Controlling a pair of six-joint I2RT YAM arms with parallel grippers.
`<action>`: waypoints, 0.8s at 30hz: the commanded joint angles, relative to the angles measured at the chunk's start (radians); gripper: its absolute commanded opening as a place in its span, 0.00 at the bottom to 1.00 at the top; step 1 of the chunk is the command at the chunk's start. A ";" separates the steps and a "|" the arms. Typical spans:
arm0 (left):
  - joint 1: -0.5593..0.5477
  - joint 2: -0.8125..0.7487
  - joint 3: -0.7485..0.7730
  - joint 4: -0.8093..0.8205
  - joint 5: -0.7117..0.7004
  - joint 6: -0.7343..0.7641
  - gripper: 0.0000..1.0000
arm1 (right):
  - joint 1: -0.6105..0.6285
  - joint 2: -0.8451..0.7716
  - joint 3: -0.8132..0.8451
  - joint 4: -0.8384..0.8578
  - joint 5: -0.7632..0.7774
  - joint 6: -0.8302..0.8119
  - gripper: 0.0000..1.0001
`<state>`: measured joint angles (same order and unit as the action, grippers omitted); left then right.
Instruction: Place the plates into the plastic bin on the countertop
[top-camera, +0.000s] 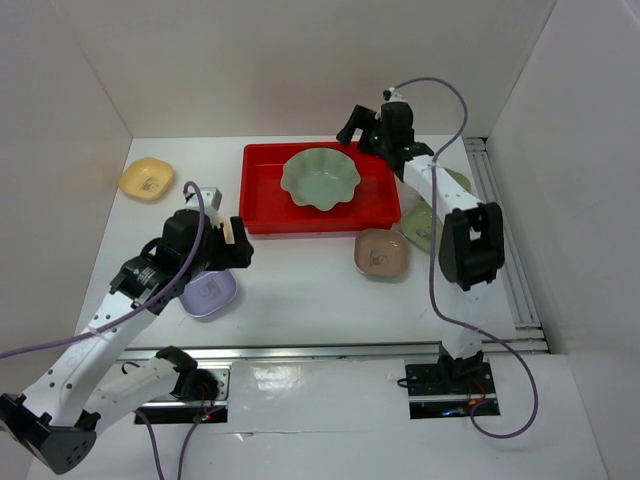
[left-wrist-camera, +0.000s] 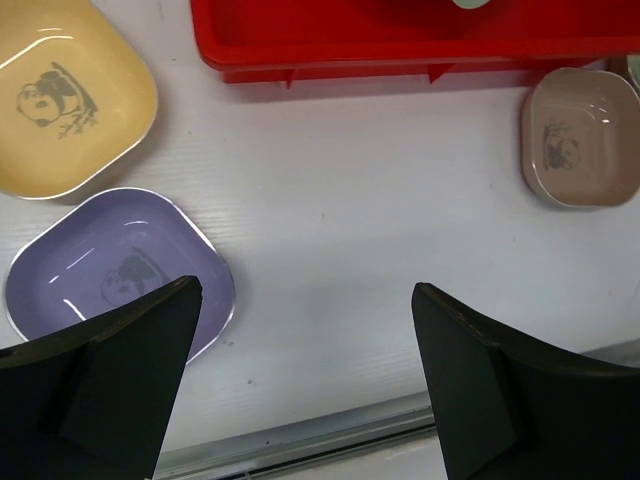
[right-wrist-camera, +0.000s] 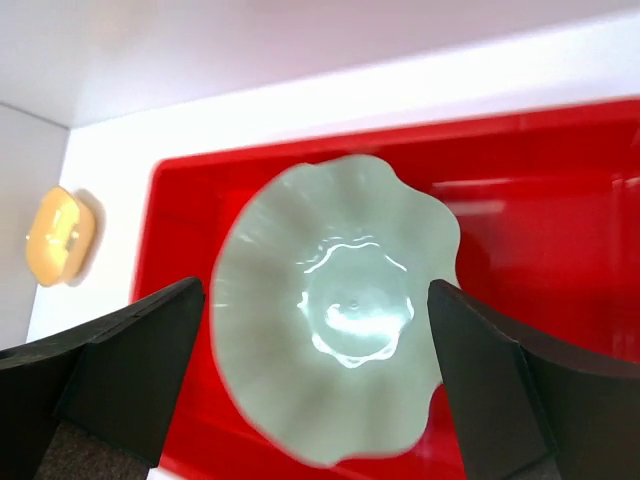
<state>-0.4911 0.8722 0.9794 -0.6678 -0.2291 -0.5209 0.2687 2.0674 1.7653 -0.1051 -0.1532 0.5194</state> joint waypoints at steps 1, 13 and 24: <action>0.005 0.014 -0.002 0.065 0.099 0.033 1.00 | 0.050 -0.214 -0.038 -0.065 0.186 -0.107 1.00; 0.014 0.054 0.033 -0.016 -0.088 -0.022 1.00 | 0.092 -0.754 -0.783 -0.303 0.520 -0.004 0.93; 0.025 0.169 0.074 -0.113 -0.156 -0.088 1.00 | 0.060 -0.756 -0.969 -0.302 0.514 0.047 0.84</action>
<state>-0.4725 1.0332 1.0042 -0.7536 -0.3363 -0.5697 0.3431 1.2770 0.8429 -0.4423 0.3546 0.5339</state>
